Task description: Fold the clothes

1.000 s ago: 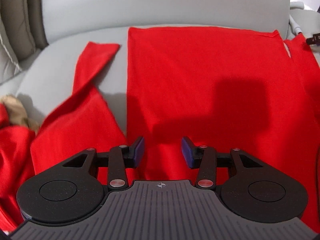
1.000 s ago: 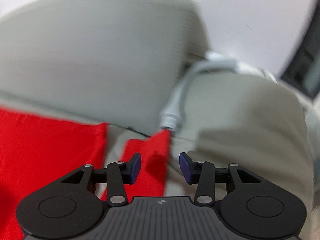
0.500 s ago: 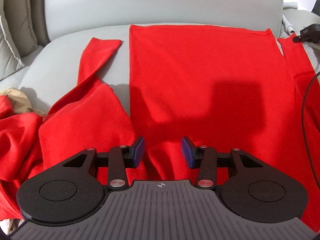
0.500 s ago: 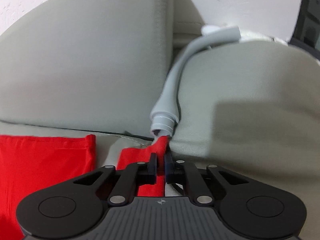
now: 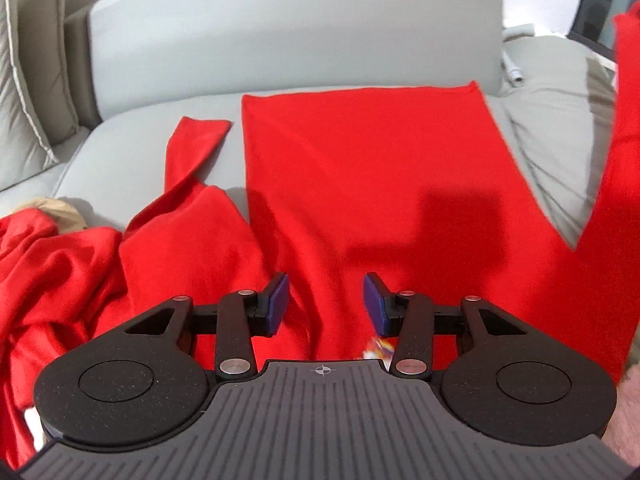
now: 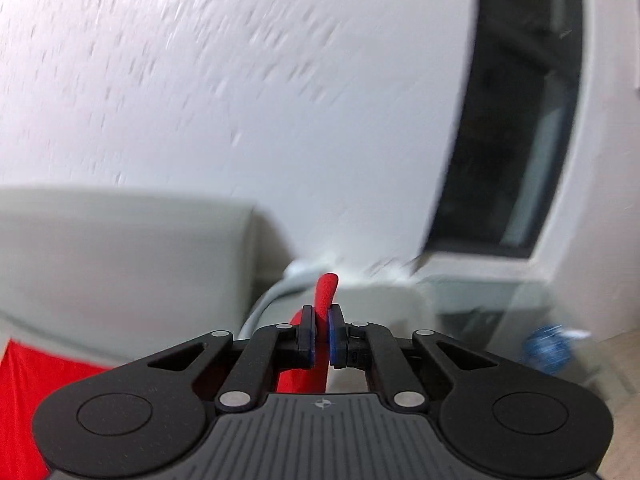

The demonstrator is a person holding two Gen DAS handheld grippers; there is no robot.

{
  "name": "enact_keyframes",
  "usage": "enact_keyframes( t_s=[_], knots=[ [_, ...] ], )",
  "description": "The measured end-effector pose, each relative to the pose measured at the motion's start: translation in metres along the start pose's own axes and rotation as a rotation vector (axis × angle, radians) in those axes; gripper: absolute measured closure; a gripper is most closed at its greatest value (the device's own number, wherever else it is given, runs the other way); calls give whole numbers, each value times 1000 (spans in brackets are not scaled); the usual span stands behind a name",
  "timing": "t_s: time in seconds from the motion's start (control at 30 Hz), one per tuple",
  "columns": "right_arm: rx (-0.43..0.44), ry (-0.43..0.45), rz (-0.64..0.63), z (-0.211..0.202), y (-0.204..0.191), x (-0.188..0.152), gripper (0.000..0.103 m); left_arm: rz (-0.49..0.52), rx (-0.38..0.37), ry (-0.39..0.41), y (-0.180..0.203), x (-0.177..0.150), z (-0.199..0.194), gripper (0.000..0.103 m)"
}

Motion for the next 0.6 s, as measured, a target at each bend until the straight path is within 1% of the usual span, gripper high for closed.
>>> enact_keyframes(
  t_s=[0.03, 0.1, 0.17, 0.33, 0.43, 0.6],
  knots=[
    [-12, 20, 6, -12, 12, 7, 98, 6, -5, 1, 4, -3, -4, 56],
    [-41, 36, -10, -27, 37, 7, 98, 29, -17, -2, 17, -13, -14, 56],
    [-49, 23, -3, -26, 52, 1, 97, 48, -24, -6, 29, -20, -19, 56],
    [-72, -47, 32, -1, 81, -39, 97, 82, -36, -29, 51, -35, -22, 56],
    [-60, -58, 62, 16, 89, -54, 97, 115, -33, -52, 62, -41, -19, 56],
    [-38, -76, 111, 44, 102, -79, 97, 120, -28, -88, 70, -43, -5, 56]
  ],
)
Point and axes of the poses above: each gripper's, at about its wrist camera, not at the fingertips, and z roughly the way its jaws point, y to its right, x to its top, the point moved 10 cm from there along z, roughly the way its jaws point, and after that the axes turned 13 degrees about -x, right-handed, at the moved point
